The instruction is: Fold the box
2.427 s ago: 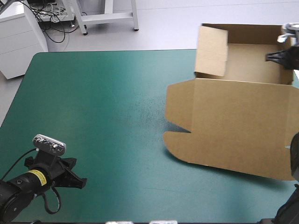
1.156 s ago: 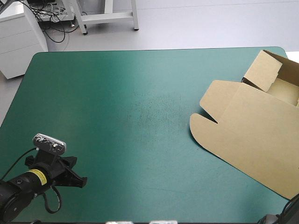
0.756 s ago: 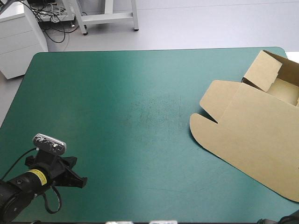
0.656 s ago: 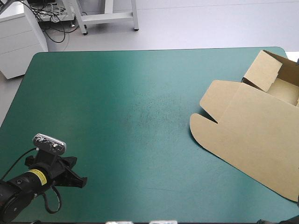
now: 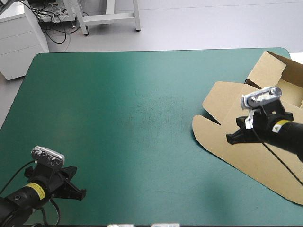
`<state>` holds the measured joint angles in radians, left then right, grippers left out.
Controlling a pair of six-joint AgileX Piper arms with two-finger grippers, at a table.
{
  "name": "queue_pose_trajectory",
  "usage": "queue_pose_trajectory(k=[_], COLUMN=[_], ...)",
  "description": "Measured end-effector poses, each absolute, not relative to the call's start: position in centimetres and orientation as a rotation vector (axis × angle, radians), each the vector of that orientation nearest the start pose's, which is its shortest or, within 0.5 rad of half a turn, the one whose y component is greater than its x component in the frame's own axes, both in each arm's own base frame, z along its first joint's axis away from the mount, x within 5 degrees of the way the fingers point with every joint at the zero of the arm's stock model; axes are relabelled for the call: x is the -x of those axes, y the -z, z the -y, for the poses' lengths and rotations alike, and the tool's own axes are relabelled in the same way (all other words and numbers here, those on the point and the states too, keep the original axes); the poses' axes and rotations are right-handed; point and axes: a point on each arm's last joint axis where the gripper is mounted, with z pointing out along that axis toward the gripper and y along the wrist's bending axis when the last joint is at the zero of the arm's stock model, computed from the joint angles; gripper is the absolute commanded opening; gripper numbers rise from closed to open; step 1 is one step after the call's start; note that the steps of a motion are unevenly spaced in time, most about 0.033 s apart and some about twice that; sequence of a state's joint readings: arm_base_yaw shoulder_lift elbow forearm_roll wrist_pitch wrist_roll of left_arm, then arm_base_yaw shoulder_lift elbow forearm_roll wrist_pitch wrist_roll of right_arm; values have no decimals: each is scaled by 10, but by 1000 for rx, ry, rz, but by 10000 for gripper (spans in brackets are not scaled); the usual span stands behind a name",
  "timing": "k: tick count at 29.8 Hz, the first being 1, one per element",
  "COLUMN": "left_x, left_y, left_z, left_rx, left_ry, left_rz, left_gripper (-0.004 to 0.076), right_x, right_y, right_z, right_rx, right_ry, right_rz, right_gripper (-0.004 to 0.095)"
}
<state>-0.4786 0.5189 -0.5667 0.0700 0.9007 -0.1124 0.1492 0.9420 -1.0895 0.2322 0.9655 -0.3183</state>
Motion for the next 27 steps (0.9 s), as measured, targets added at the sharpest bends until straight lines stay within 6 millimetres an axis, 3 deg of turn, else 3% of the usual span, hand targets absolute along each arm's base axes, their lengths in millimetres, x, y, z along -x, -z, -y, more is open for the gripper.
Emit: queue_pose_trajectory(k=[5,12,27], left_x=[-62,-40,-7], left_y=[-286,-282,-278], left_z=[27,16,-3], left_rx=[-440,-415,-374], left_ry=[229,266,295], left_rz=[-2218,-2059,-1885], left_gripper=[-32,-32,-32], right_x=[-128,-89,-43], right_y=[-375,-346,-292], right_z=[-36,-28,-19], right_rx=[474,444,371], right_ry=[-160,-131,-121], right_rz=[-2098,-1968,-1800], right_gripper=[-23,-23,-23])
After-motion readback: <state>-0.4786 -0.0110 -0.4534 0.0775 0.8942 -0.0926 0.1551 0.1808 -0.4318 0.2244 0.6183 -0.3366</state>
